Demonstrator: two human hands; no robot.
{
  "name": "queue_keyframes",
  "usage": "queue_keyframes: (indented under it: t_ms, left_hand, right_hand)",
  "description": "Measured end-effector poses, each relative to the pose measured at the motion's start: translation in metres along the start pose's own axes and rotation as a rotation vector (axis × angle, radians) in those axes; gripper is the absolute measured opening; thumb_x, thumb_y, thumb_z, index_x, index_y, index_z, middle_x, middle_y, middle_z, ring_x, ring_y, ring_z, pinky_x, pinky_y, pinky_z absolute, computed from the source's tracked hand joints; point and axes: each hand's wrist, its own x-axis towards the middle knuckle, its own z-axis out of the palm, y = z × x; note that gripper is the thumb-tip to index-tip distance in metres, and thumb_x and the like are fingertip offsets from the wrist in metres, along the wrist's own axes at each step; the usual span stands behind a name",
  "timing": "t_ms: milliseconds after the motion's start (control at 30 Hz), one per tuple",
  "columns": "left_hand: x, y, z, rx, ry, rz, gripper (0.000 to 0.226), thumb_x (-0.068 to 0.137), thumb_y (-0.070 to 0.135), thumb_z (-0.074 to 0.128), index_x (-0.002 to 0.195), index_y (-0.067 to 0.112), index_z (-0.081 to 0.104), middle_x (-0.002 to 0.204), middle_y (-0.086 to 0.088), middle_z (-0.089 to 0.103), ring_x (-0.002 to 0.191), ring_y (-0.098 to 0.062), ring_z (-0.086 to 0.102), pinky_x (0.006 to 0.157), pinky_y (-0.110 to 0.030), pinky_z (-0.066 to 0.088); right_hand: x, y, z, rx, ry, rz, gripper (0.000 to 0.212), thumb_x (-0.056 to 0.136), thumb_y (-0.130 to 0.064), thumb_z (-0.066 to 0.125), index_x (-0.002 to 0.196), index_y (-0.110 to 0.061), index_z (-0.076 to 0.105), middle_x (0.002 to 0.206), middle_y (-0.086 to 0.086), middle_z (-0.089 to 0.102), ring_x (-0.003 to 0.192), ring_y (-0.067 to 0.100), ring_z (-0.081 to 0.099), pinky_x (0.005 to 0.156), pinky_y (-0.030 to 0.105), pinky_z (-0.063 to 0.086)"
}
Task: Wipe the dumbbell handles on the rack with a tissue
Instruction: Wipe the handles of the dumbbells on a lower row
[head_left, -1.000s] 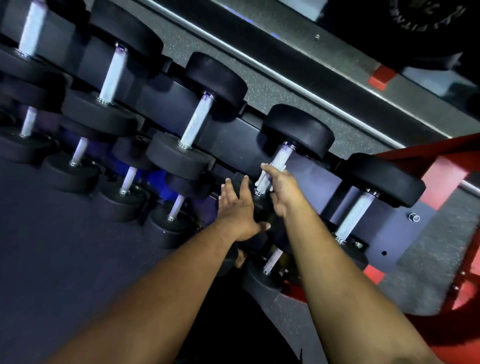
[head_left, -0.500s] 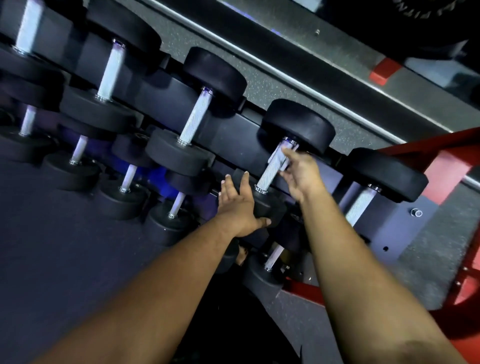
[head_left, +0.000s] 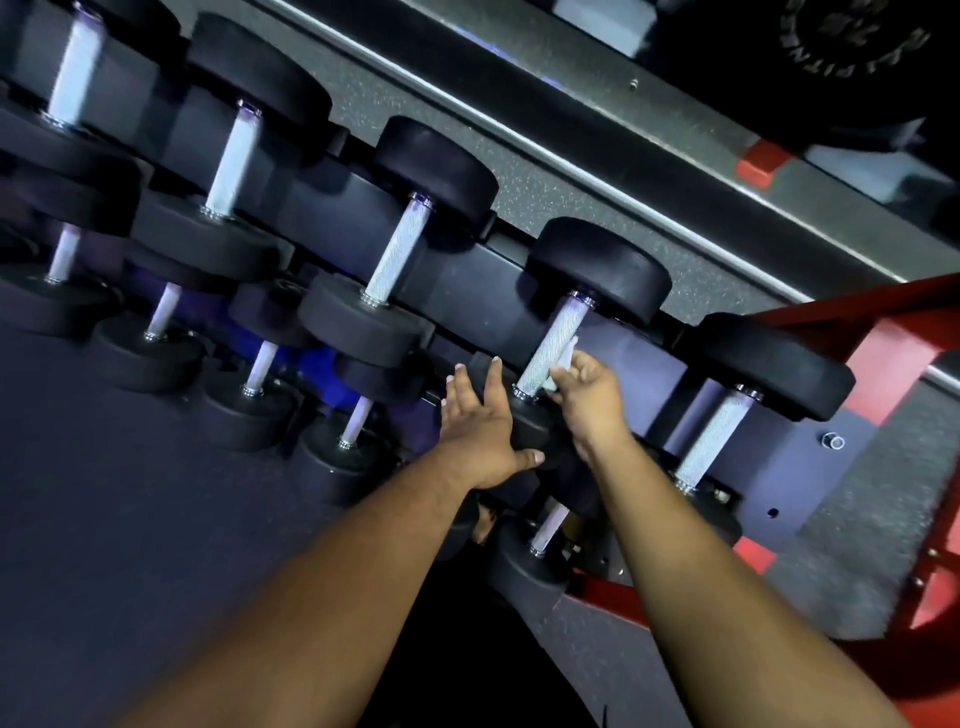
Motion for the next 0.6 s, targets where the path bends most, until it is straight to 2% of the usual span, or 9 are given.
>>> queue_keyframes:
  t_ms: [67,167,267,333,400,433,500,567,600]
  left_hand:
    - [0.002,0.000,0.000,0.009,0.002,-0.003,0.132,0.082,0.054,0.077,0.155,0.024,-0.029,0.157,-0.025,-0.036,0.150,-0.038,-0.026,0.125,-0.047,-0.005]
    - [0.002,0.000,0.000,0.020,-0.002,-0.001,0.132,0.082,0.054,0.077,0.154,0.024,-0.030,0.157,-0.026,-0.035,0.150,-0.038,-0.026,0.125,-0.047,-0.005]
    - [0.001,0.000,-0.001,0.013,-0.004,-0.002,0.131,0.083,0.053,0.077,0.154,0.025,-0.030,0.157,-0.024,-0.037,0.150,-0.037,-0.027,0.125,-0.047,-0.005]
    - [0.003,-0.001,0.000,0.013,-0.010,-0.001,0.132,0.082,0.054,0.077,0.154,0.025,-0.030,0.157,-0.025,-0.037,0.150,-0.038,-0.026,0.125,-0.048,-0.005]
    - [0.003,-0.002,0.001,0.015,-0.007,0.004,0.133,0.082,0.055,0.077,0.154,0.025,-0.030,0.156,-0.025,-0.037,0.150,-0.039,-0.026,0.125,-0.049,-0.004]
    - [0.004,-0.002,0.001,0.014,-0.005,0.007,0.133,0.081,0.054,0.077,0.154,0.025,-0.030,0.156,-0.025,-0.037,0.150,-0.039,-0.026,0.125,-0.049,-0.004]
    - [0.004,-0.002,0.001,0.008,-0.006,0.008,0.132,0.082,0.054,0.077,0.154,0.026,-0.030,0.156,-0.024,-0.038,0.150,-0.038,-0.027,0.125,-0.048,-0.005]
    - [0.003,-0.002,0.001,0.010,-0.004,0.006,0.132,0.082,0.054,0.077,0.154,0.026,-0.030,0.156,-0.024,-0.038,0.150,-0.037,-0.027,0.125,-0.047,-0.006]
    - [0.003,-0.002,0.002,0.010,-0.005,0.005,0.132,0.081,0.055,0.077,0.154,0.026,-0.030,0.156,-0.024,-0.038,0.150,-0.037,-0.027,0.125,-0.047,-0.006]
  right_hand:
    - [-0.012,0.003,-0.005,-0.233,0.074,-0.153,0.030,0.093,-0.006,0.054,0.118,-0.013,0.071,0.115,0.010,0.072,0.097,0.015,0.066,0.091,0.037,0.053]
    - [-0.007,-0.004,-0.015,-0.747,0.146,-0.559,0.049,0.090,0.006,0.053,0.134,-0.011,0.062,0.140,0.007,0.059,0.129,0.012,0.054,0.110,0.020,0.039]
    - [0.018,-0.014,-0.026,-1.358,-0.062,-0.822,0.061,0.084,0.012,0.056,0.142,-0.006,0.052,0.151,0.015,0.045,0.143,0.030,0.039,0.119,0.039,0.025]
    - [0.027,-0.011,-0.030,-1.629,-0.269,-1.000,0.056,0.082,0.003,0.063,0.137,-0.004,0.056,0.146,0.017,0.051,0.139,0.035,0.044,0.117,0.049,0.022]
    - [0.033,-0.014,-0.037,-1.757,-0.462,-1.194,0.047,0.088,-0.015,0.059,0.135,-0.008,0.061,0.141,0.013,0.058,0.136,0.030,0.050,0.119,0.049,0.019]
    - [0.034,-0.021,-0.039,-1.821,-0.485,-1.205,0.048,0.091,-0.025,0.054,0.137,-0.011,0.060,0.142,0.011,0.057,0.137,0.027,0.049,0.120,0.049,0.017]
    - [0.038,-0.038,-0.040,-1.965,-0.338,-1.099,0.054,0.097,-0.038,0.045,0.143,-0.012,0.052,0.149,0.010,0.050,0.143,0.026,0.040,0.117,0.046,0.022]
    - [0.034,-0.047,-0.031,-2.070,-0.197,-0.966,0.056,0.099,-0.042,0.040,0.144,-0.010,0.050,0.150,0.011,0.048,0.146,0.029,0.034,0.115,0.045,0.027]
    - [0.030,-0.044,-0.025,-2.106,-0.216,-0.946,0.056,0.099,-0.043,0.040,0.143,-0.010,0.051,0.149,0.012,0.049,0.146,0.030,0.033,0.117,0.048,0.024]
